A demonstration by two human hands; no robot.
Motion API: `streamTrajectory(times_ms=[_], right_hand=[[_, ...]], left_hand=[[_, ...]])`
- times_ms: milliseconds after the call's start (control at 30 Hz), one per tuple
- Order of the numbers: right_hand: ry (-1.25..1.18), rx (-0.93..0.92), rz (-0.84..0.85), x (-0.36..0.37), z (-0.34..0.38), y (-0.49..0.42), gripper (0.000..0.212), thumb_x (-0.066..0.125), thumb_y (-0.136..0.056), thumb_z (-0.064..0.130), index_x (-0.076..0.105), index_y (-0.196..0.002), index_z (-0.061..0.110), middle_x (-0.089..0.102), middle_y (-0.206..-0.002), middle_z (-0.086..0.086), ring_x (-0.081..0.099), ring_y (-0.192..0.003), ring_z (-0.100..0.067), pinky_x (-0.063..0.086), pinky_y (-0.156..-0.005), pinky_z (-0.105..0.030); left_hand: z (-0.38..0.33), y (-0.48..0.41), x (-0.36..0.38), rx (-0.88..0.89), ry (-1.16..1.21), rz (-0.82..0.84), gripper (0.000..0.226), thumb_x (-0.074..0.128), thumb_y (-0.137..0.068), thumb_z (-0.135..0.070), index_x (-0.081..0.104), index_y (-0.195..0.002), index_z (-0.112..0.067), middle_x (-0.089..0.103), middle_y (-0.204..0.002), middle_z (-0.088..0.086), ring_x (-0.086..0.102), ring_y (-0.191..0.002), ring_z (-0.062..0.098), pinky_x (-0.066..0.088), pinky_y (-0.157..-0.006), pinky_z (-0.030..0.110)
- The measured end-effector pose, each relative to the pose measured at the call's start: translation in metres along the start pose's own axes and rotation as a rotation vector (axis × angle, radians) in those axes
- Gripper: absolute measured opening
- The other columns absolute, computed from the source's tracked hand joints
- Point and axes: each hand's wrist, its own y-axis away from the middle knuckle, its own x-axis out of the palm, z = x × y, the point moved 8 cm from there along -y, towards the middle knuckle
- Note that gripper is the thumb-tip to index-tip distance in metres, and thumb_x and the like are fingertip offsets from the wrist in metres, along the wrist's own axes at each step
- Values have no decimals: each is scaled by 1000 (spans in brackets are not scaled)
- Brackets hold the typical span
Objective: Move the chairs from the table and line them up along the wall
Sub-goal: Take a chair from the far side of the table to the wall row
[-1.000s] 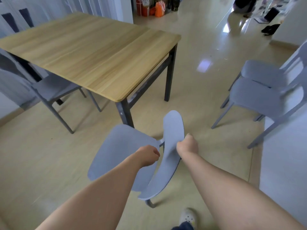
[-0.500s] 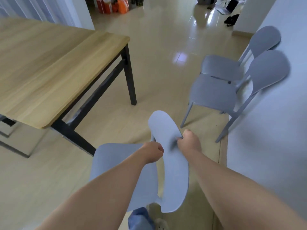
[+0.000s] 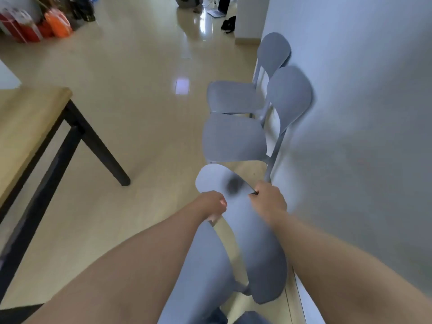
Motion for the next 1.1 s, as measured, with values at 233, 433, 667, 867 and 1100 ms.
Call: streamTrajectory(times_ms=[233, 433, 667, 867, 1100], right_hand=[[-73, 180, -58, -38, -47, -40, 33, 47, -92, 16, 34, -62, 19, 51, -91, -8, 47, -82, -29, 36, -70, -30], [-155, 277, -102, -72, -92, -75, 11, 53, -90, 17, 57, -94, 7, 62, -105, -14, 55, -91, -33, 38, -72, -30], [-230, 370, -161, -105, -140, -96, 19, 57, -89, 21, 63, -99, 5, 64, -110, -18, 60, -101, -36, 42, -77, -32], [-308, 444, -213, -127, -181, -101, 21, 59, -89, 24, 65, -97, 6, 66, -111, -20, 62, -103, -36, 42, -78, -31], [-331, 533, -276, -149, -219, -98, 28, 62, -89, 22, 66, -106, 0, 67, -115, -22, 64, -106, -36, 43, -77, -31]], left_hand=[[-39, -27, -16, 74, -84, 45, 33, 39, -97, -11, 62, -122, -9, 58, -130, 8, 54, -119, 25, 44, -96, 32], [-73, -46, -14, 60, -53, 69, 33, 39, -99, -11, 61, -123, -9, 59, -118, 6, 54, -113, 24, 45, -89, 29], [-112, -61, -5, 51, -98, 77, 41, 34, -100, -5, 53, -135, -15, 50, -144, 5, 47, -133, 23, 38, -106, 28], [-153, -67, 9, 63, -83, 102, 45, 33, -100, -4, 44, -142, -16, 51, -144, 3, 53, -121, 21, 41, -99, 28], [-177, -74, 20, 44, -90, 98, 39, 36, -100, -6, 55, -133, -14, 51, -143, 5, 48, -131, 25, 38, -107, 29]])
